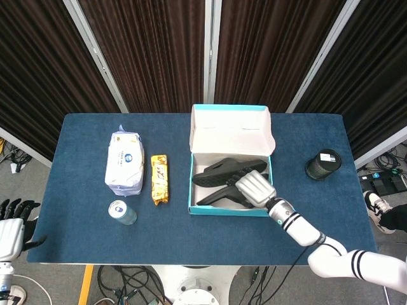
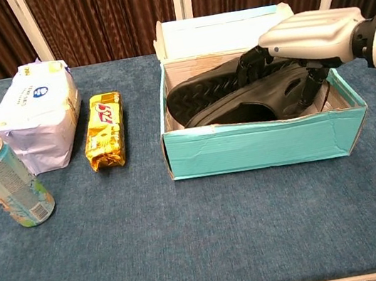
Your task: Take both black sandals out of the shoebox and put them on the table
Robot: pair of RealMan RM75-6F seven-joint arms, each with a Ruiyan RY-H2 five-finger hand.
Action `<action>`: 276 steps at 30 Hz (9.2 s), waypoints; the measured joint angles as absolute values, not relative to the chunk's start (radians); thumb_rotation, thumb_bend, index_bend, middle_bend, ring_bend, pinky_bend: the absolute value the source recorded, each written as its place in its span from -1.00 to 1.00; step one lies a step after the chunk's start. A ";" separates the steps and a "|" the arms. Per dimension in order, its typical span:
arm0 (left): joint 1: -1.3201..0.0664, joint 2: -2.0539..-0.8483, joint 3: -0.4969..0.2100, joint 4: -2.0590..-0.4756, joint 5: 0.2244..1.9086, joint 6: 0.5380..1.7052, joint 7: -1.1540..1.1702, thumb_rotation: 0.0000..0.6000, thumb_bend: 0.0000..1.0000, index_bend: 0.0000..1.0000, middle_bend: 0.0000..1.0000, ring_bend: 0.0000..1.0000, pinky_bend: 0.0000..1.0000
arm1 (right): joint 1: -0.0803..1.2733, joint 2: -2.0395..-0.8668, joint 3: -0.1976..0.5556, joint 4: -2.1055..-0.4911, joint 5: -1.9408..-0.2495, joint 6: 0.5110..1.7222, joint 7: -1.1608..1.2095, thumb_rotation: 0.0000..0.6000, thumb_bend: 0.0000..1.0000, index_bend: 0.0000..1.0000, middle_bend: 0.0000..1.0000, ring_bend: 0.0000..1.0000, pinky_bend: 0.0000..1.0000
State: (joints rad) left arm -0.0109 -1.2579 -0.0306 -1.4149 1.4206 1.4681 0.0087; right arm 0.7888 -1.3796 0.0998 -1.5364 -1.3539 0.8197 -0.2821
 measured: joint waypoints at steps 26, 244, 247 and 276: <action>-0.002 -1.268 -0.029 -1.390 1.412 1.463 -0.014 1.00 -1.00 -0.53 -0.64 -0.81 -0.89 | 0.809 -1.500 0.112 -1.408 -1.350 0.889 -0.342 1.00 -0.34 0.50 0.27 0.02 0.02; 0.000 -1.263 -0.015 -1.371 1.424 1.430 -0.083 1.00 -1.00 -0.53 -0.64 -0.81 -0.89 | 0.904 -1.829 0.148 -0.981 -1.417 1.137 -0.267 1.00 -0.11 0.77 0.43 0.29 -0.21; -0.001 -1.258 -0.015 -1.379 1.425 1.431 -0.075 1.00 -1.00 -0.53 -0.64 -0.81 -0.89 | 0.901 -1.804 0.159 -0.992 -1.439 1.166 -0.225 1.00 -0.11 0.77 0.43 0.29 -0.22; -0.018 -1.229 -0.021 -1.441 1.443 1.441 -0.030 1.00 -1.00 -0.53 -0.64 -0.81 -0.89 | 0.676 -1.047 0.046 -1.737 -1.646 1.319 0.074 1.00 -0.12 0.71 0.43 0.26 -0.30</action>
